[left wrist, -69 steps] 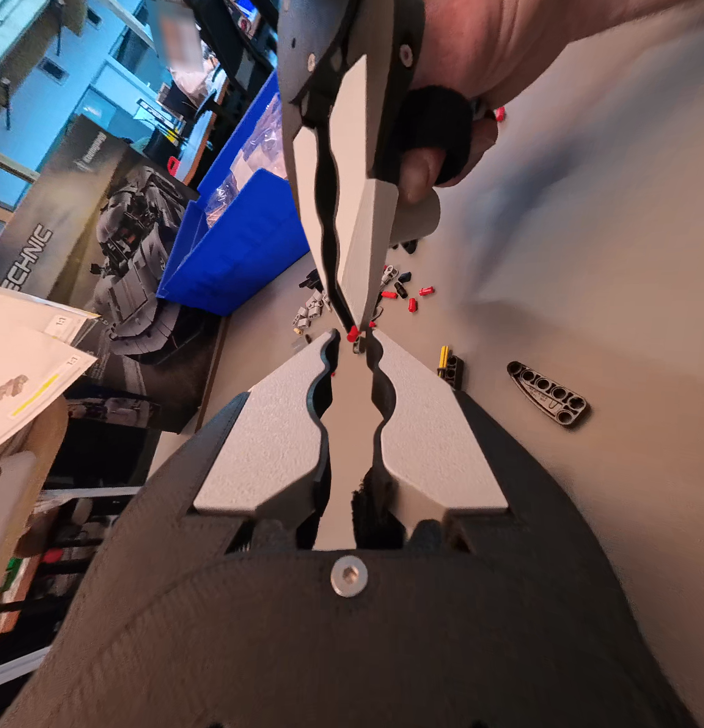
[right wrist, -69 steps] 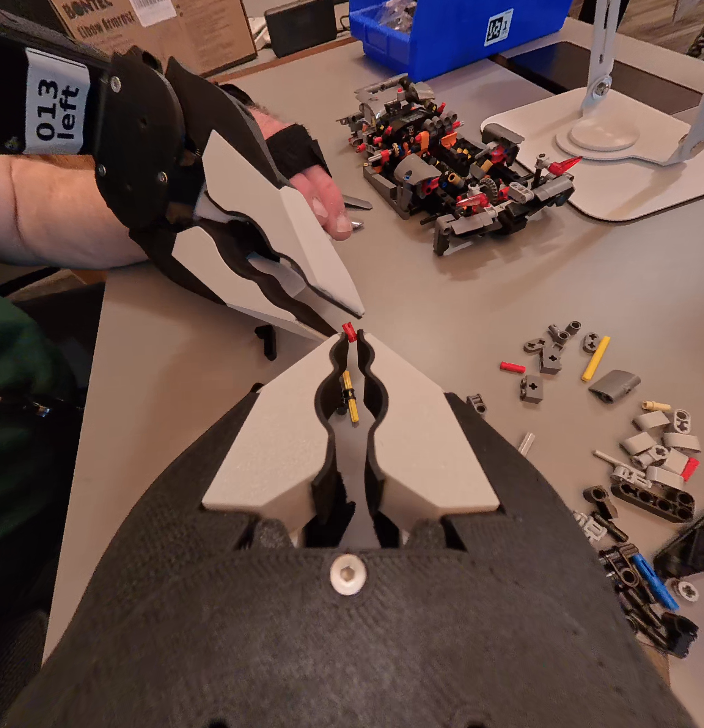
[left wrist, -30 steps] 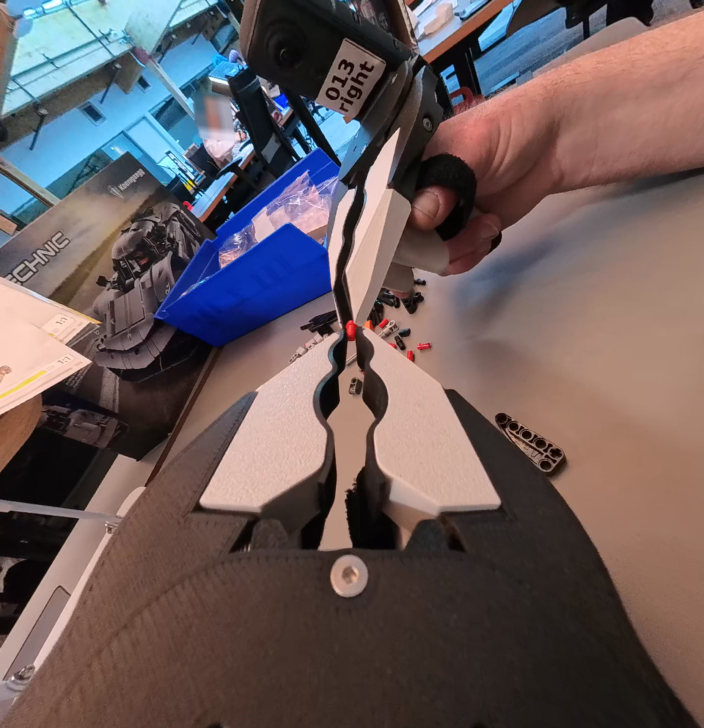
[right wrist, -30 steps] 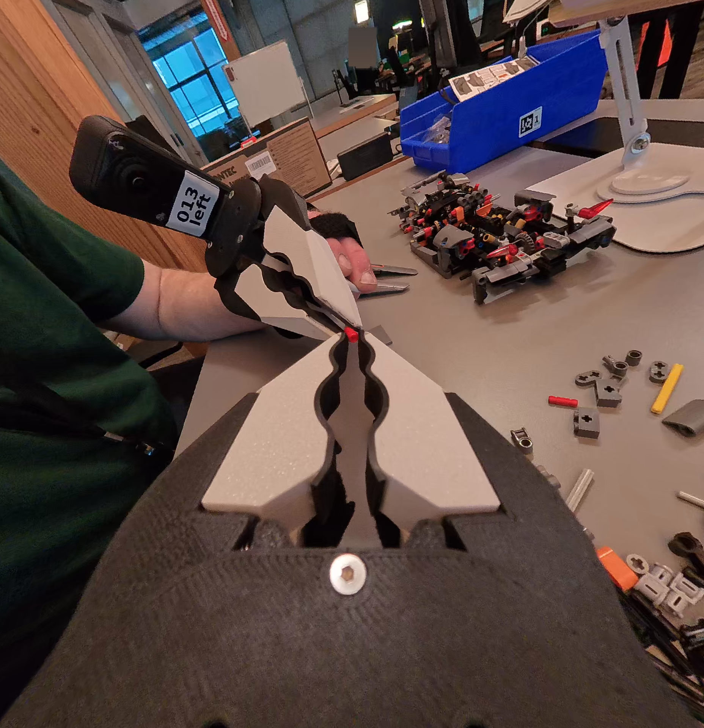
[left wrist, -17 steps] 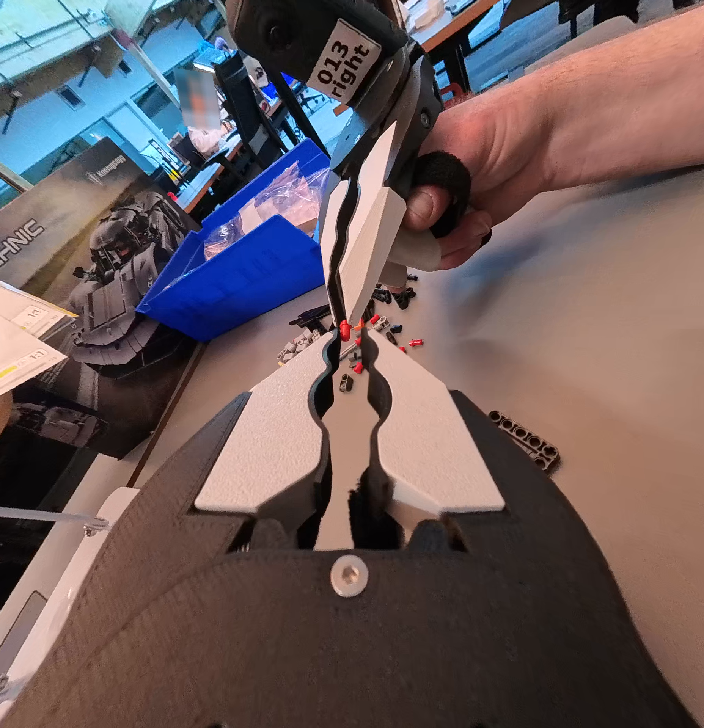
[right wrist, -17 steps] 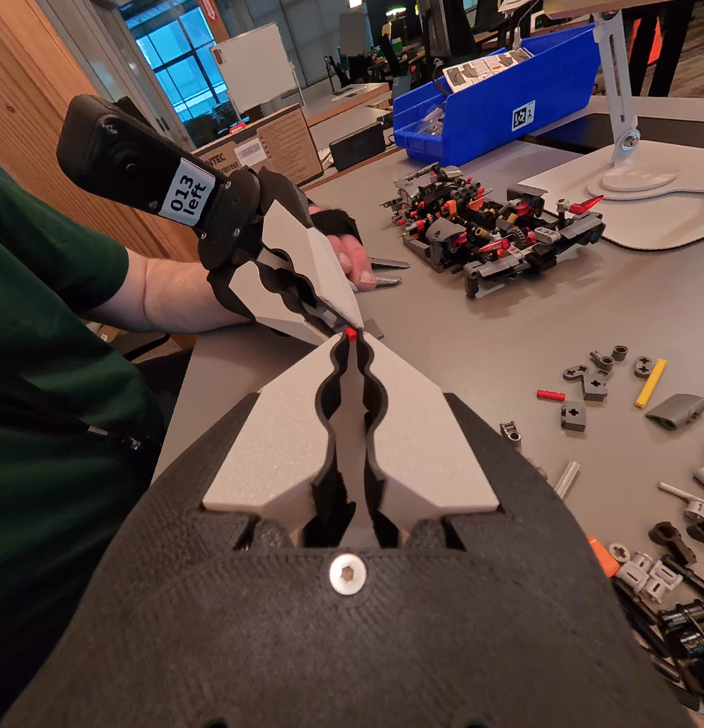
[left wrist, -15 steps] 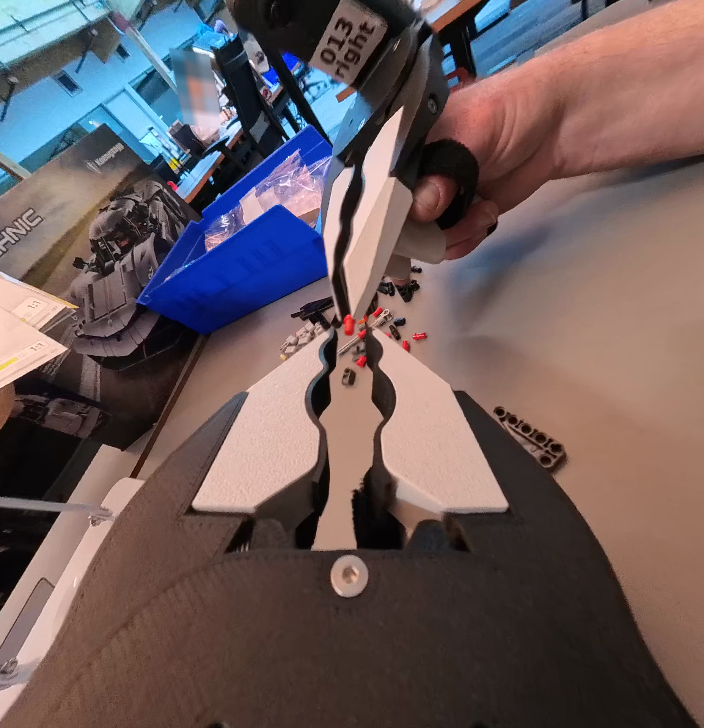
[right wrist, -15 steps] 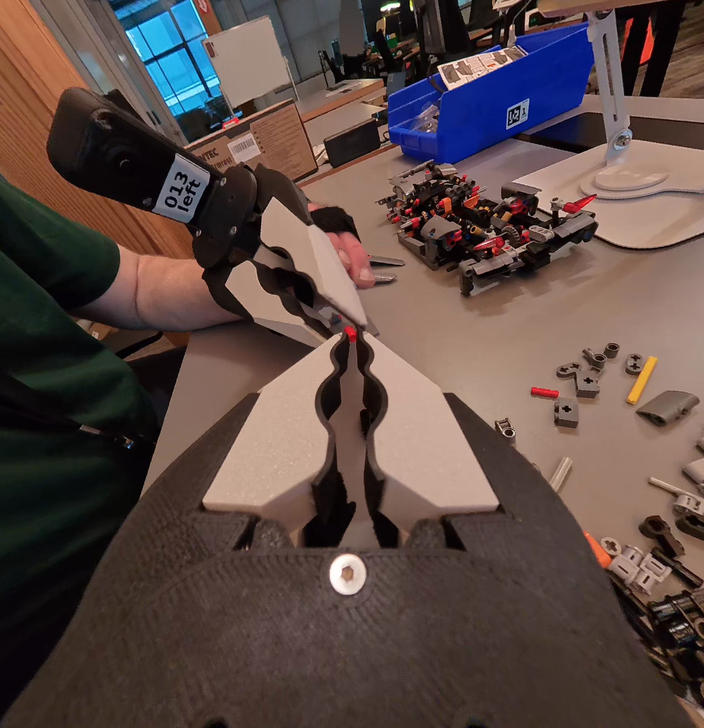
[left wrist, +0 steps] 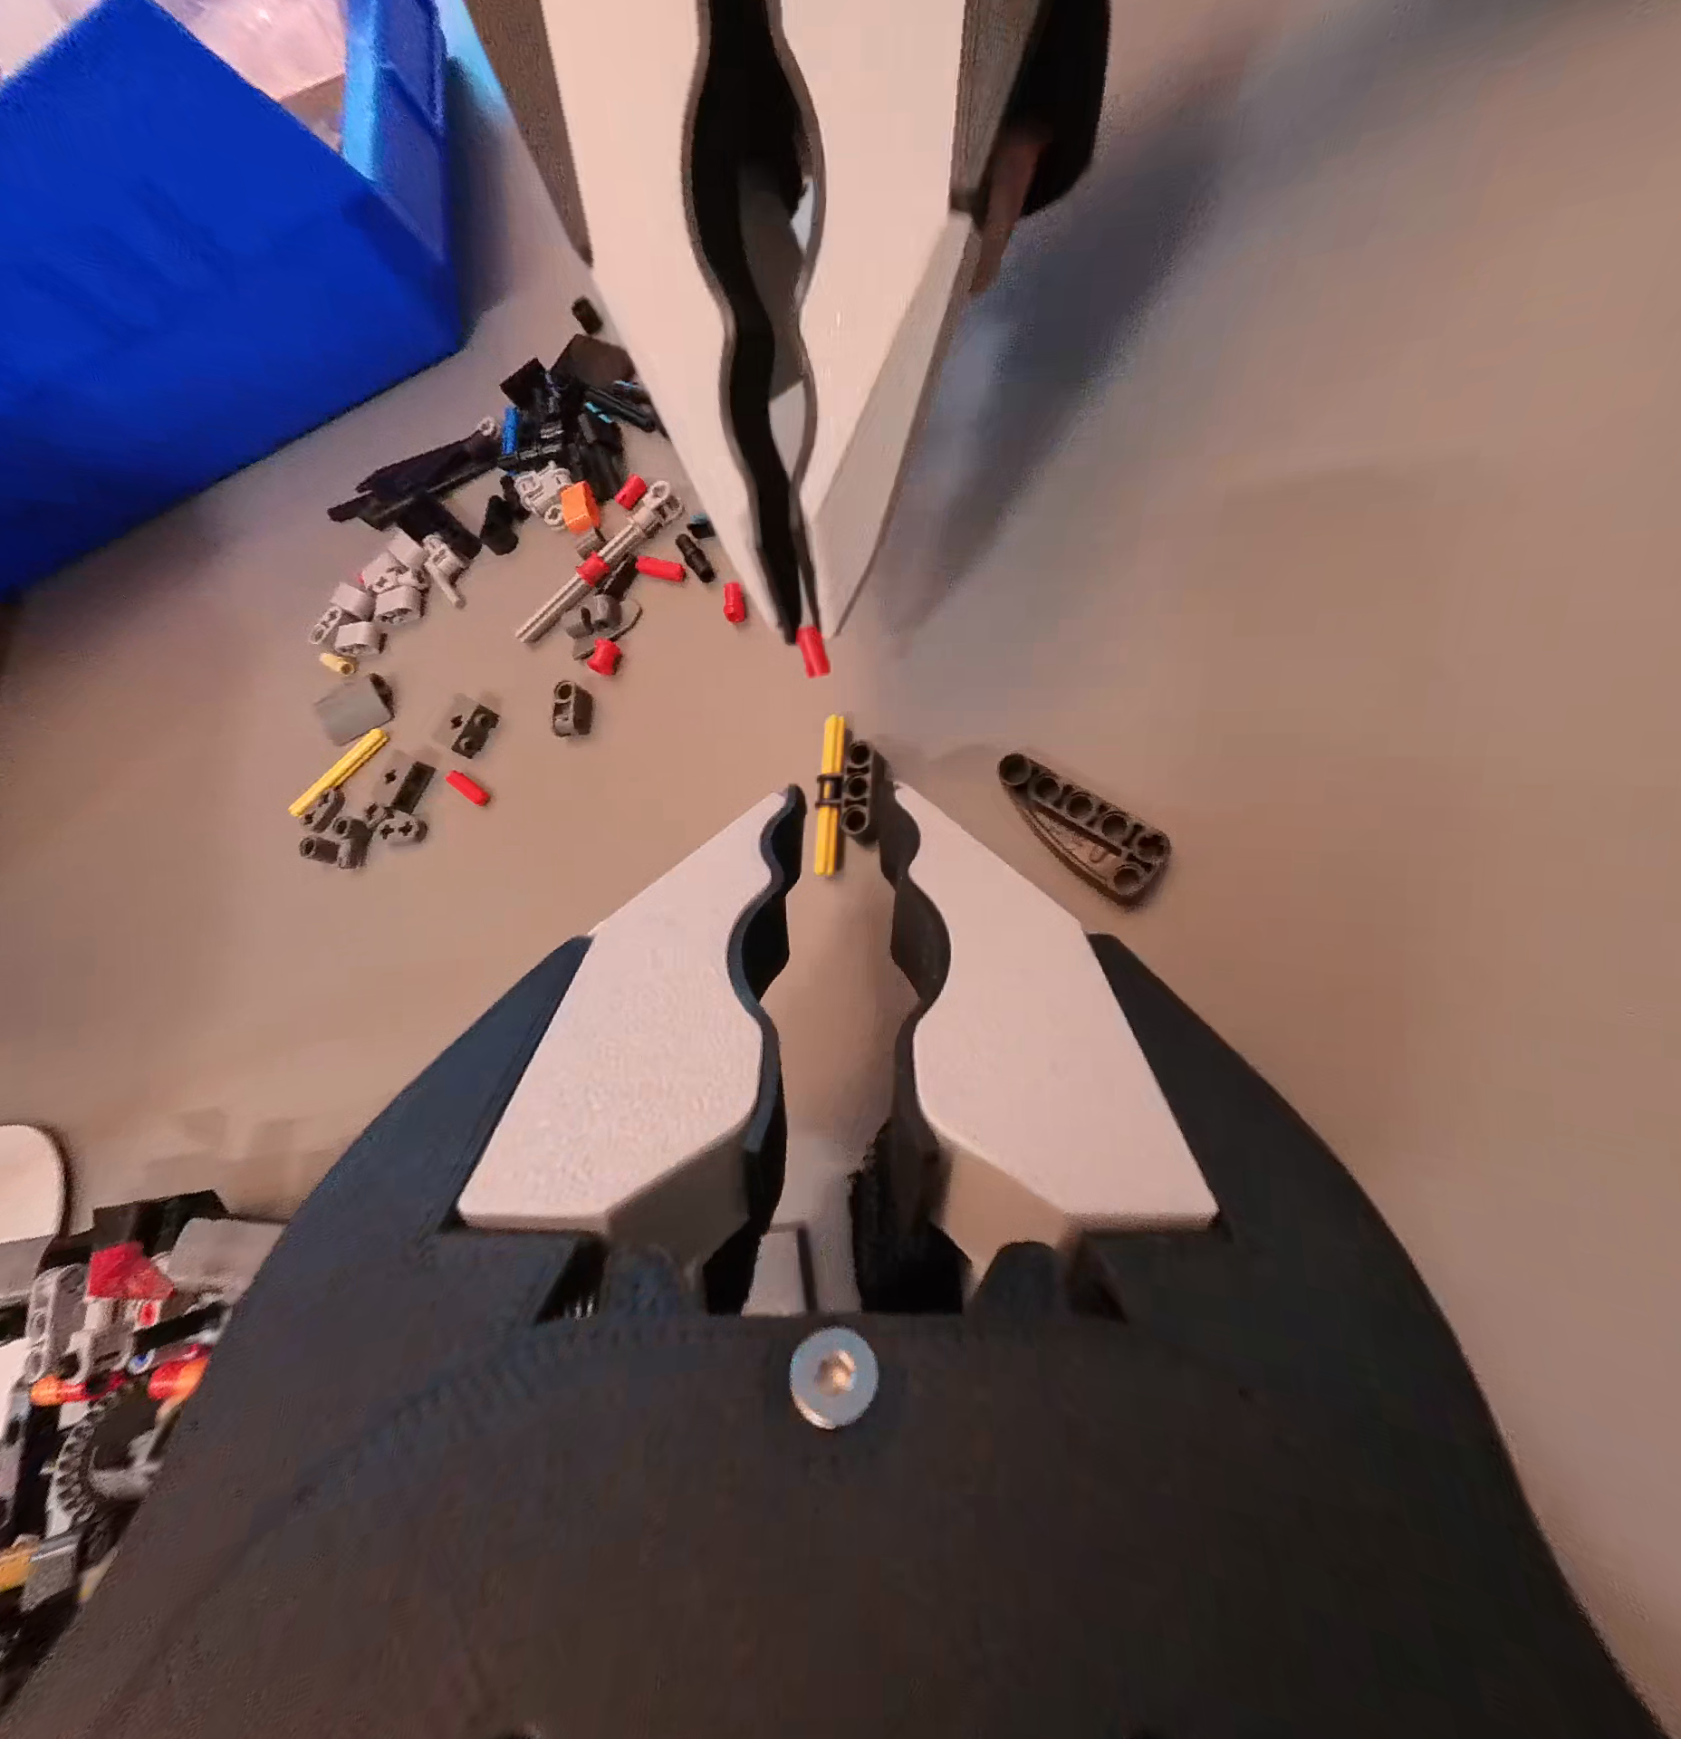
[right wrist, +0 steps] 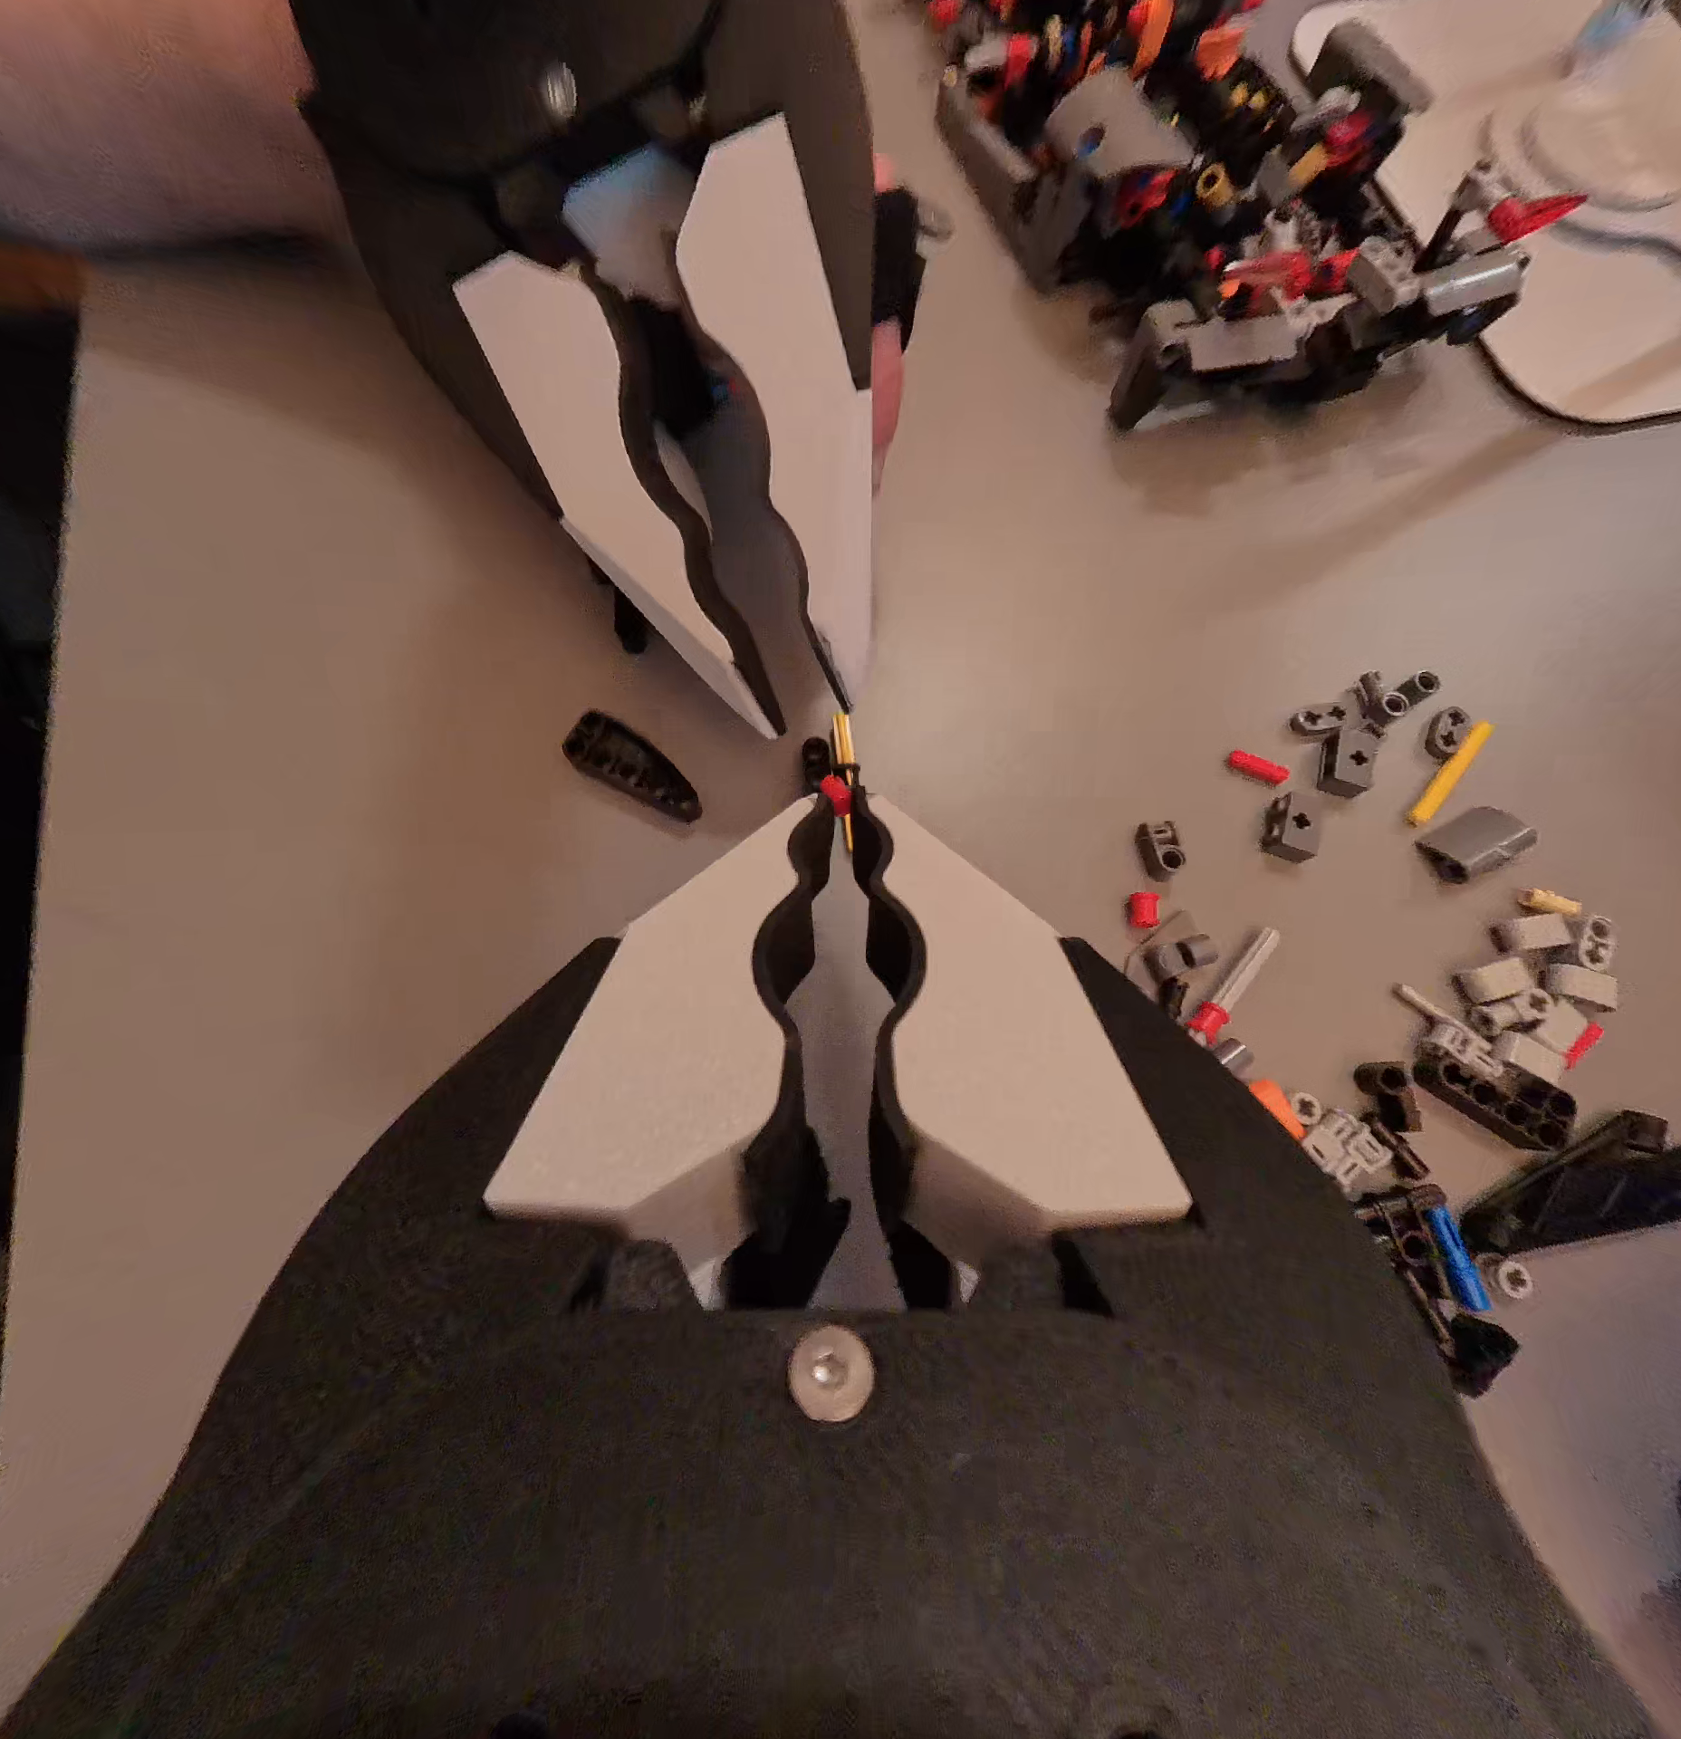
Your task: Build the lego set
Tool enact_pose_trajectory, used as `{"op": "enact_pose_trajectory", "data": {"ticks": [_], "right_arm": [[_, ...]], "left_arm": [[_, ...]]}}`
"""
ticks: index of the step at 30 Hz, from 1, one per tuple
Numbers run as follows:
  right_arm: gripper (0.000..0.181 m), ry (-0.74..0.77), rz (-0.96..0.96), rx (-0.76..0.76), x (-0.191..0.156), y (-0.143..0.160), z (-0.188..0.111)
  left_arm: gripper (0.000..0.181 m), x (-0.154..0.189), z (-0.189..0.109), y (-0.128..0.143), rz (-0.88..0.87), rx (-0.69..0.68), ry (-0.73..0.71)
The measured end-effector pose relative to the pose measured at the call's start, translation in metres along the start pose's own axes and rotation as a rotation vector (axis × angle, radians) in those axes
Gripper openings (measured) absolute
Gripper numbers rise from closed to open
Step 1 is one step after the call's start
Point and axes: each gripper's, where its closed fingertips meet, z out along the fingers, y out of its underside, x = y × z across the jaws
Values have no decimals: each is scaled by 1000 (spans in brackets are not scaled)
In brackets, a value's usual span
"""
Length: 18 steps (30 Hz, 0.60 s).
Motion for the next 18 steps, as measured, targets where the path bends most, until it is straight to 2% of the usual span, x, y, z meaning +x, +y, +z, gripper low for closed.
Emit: {"op": "enact_pose_trajectory", "data": {"ticks": [4,11,18], "right_arm": [[2,35,-88,-93,-3,5,7],[2,61,-220,-220,-3,11,17],[2,66,-281,-289,-2,14,19]], "left_arm": [[14,1,7,7,9,-44,-3],[10,1,13,10,1,-44,9],[6,1,16,8,8,-40,11]]}}
